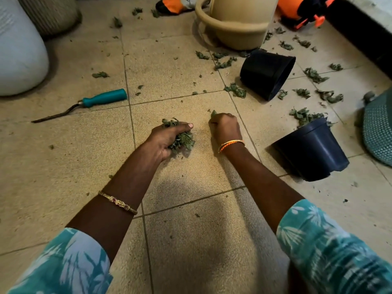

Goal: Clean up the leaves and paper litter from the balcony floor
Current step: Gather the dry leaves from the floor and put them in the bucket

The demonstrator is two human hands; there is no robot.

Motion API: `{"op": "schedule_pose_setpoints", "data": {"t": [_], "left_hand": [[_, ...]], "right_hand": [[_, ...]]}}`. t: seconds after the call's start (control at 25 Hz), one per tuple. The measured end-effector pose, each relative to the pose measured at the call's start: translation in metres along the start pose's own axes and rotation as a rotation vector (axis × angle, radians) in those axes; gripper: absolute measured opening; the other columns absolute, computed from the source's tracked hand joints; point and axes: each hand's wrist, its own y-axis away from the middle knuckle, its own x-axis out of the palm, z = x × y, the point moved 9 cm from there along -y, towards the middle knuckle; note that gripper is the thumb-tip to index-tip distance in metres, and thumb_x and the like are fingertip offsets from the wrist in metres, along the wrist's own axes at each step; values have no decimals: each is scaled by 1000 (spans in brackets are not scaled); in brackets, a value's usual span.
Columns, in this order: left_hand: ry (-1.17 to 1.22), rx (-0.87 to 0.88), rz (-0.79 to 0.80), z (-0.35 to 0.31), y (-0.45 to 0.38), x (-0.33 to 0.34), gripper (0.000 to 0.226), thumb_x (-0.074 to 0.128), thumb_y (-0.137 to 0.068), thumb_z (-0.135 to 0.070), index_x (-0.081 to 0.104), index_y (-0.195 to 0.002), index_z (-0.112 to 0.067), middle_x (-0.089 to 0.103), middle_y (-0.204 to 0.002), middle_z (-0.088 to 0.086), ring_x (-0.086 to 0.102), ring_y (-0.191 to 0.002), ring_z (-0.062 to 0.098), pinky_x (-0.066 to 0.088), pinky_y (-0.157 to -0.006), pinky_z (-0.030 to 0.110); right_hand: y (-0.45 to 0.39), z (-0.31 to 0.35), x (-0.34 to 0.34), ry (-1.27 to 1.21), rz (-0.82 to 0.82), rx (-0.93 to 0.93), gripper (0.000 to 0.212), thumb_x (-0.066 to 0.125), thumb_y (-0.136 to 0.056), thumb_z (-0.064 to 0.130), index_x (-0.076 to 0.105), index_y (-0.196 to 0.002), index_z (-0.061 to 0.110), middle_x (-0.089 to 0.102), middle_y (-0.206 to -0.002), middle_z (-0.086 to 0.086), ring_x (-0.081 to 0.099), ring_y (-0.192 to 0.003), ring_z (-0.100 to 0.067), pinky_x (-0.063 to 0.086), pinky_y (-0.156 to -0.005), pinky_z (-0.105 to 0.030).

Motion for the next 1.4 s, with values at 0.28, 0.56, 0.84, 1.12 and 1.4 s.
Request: {"op": "schedule_pose_setpoints", "data": {"t": [0.28,0.56,0.84,1.12,1.4], "left_hand": [[93,-7,136,-4,11,5,15,74,-80,-18,66,-92,-13,69,-89,8,66,-76,18,56,-76,35],[-21,40,235,-11,7,24,72,85,-56,-34,63,-118,-4,68,-113,16,64,-104,25,53,-87,34],[146,63,88,-49,-33,44,59,86,-58,-21,67,-111,-2,72,-101,16,72,-86,25,58,-61,29],[-52,37,77,-123,-8,96,10,75,-77,-12,67,-83,-9,69,-80,8,64,-62,15,53,-56,23],[-80,-76,396,-160,80,227,12,58,-91,-15,61,-81,-9,66,-59,3,61,-48,13,48,-46,21]], "right_hand": [[25,-12,-40,-1260,462,610,17,54,-84,-11,64,-93,-2,72,-75,-6,69,-73,-14,56,-61,-18],[20,24,-11,-1178,591,599,19,60,-82,-9,59,-95,5,67,-81,-9,69,-68,-13,57,-60,-21],[-27,10,-18,-944,259,678,16,69,-80,0,62,-92,8,59,-70,-7,57,-62,-13,52,-51,-19],[-56,-2,-86,-956,327,796,20,55,-88,-5,58,-71,5,56,-70,-11,55,-60,-18,52,-57,-28],[-104,-93,-221,-448,367,861,10,58,-88,12,61,-94,5,66,-91,-14,66,-62,-12,57,-59,-26]]}}
